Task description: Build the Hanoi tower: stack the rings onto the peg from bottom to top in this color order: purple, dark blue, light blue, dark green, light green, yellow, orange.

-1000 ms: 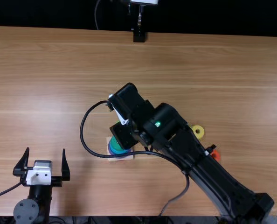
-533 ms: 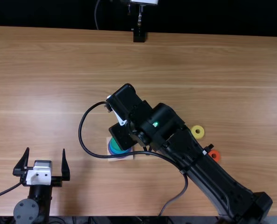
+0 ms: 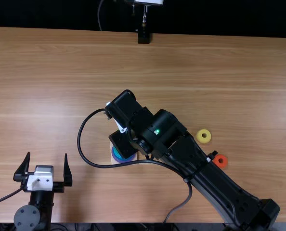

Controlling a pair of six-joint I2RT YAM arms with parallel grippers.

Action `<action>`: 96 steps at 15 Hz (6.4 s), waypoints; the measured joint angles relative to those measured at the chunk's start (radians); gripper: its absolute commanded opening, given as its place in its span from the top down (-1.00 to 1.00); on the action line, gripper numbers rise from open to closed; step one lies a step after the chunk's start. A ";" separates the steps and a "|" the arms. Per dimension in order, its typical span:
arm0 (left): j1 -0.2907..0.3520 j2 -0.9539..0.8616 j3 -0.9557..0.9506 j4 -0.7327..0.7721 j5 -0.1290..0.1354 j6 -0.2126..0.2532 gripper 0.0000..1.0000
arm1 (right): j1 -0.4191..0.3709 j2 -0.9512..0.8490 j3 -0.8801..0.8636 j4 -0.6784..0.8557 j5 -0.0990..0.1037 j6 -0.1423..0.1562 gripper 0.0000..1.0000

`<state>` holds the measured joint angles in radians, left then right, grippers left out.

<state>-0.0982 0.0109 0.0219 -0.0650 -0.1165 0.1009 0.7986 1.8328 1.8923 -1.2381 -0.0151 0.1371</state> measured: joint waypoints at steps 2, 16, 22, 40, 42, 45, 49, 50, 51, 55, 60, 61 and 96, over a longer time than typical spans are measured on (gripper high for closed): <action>0.000 0.000 0.000 0.000 0.000 0.000 -1.00 | 0.000 0.000 0.000 0.000 0.000 0.000 1.00; 0.000 0.000 0.000 0.000 0.000 0.000 -1.00 | 0.000 0.061 0.000 0.005 0.005 0.000 -1.00; 0.000 0.000 0.000 0.000 0.000 0.000 -1.00 | -0.040 0.060 -0.024 0.379 0.003 -0.001 -1.00; 0.000 0.000 0.000 0.000 0.000 0.000 -1.00 | -0.697 -0.113 -0.760 0.859 -0.004 -0.143 -1.00; 0.000 0.000 0.000 0.000 0.000 0.000 -1.00 | -0.711 -0.113 -0.793 0.835 -0.003 -0.177 -1.00; 0.000 0.000 0.000 0.000 0.000 -0.001 -1.00 | -0.712 -0.113 -0.801 0.703 -0.011 -0.225 -1.00; 0.000 0.000 0.000 0.000 0.000 0.000 -1.00 | -0.712 -0.113 -0.801 0.668 -0.012 -0.239 -1.00; 0.000 0.000 0.000 0.000 0.000 0.000 -1.00 | -0.711 -0.113 -0.801 0.671 -0.013 -0.240 -1.00; 0.000 0.000 0.000 0.000 0.000 0.000 -1.00 | -0.712 -0.113 -0.801 0.673 -0.014 -0.240 -1.00; 0.000 0.000 0.000 0.000 0.000 0.000 -1.00 | -0.711 -0.113 -0.801 0.665 -0.015 -0.240 -1.00; 0.000 0.000 0.000 0.000 0.000 0.000 -1.00 | -0.711 -0.113 -0.801 0.665 -0.015 -0.239 -1.00; 0.000 0.000 0.000 0.000 0.000 0.000 -1.00 | -0.711 -0.113 -0.801 0.665 -0.015 -0.239 -1.00; 0.000 0.000 0.000 0.000 0.000 0.000 -1.00 | -0.712 -0.011 -0.801 0.660 -0.015 -0.240 1.00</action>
<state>-0.0982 0.0109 0.0223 -0.0650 -0.1169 0.1009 0.0868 1.8214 1.0908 -0.5785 -0.0303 -0.1028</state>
